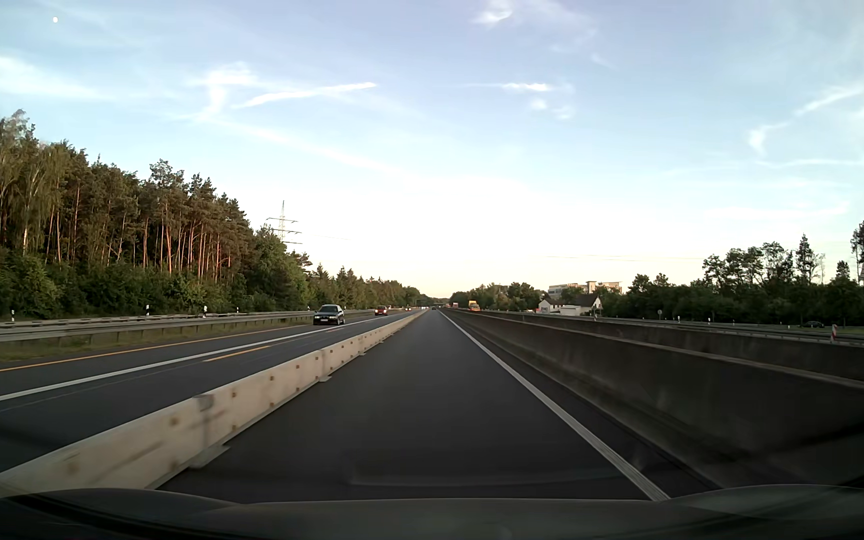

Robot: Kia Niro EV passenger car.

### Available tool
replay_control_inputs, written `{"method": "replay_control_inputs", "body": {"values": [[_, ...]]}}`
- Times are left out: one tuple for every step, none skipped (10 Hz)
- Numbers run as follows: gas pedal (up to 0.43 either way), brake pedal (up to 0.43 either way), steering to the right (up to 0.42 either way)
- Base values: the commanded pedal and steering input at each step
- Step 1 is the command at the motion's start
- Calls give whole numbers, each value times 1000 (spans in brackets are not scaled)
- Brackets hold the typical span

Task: Follow the waypoints while adhering to traffic rules and regulations

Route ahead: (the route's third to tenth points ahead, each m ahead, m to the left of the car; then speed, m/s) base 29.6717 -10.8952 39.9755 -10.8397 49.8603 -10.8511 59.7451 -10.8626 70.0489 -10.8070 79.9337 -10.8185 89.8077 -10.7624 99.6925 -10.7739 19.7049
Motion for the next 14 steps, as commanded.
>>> {"method": "replay_control_inputs", "body": {"values": [[87, 0, -1], [118, 0, -1], [150, 0, -1], [157, 0, -2], [157, 0, -1], [157, 0, -1], [169, 0, -1], [169, 0, -1], [189, 0, -1], [189, 0, -1], [189, 0, 0], [197, 0, 2], [197, 0, 2], [197, 0, 2]]}}
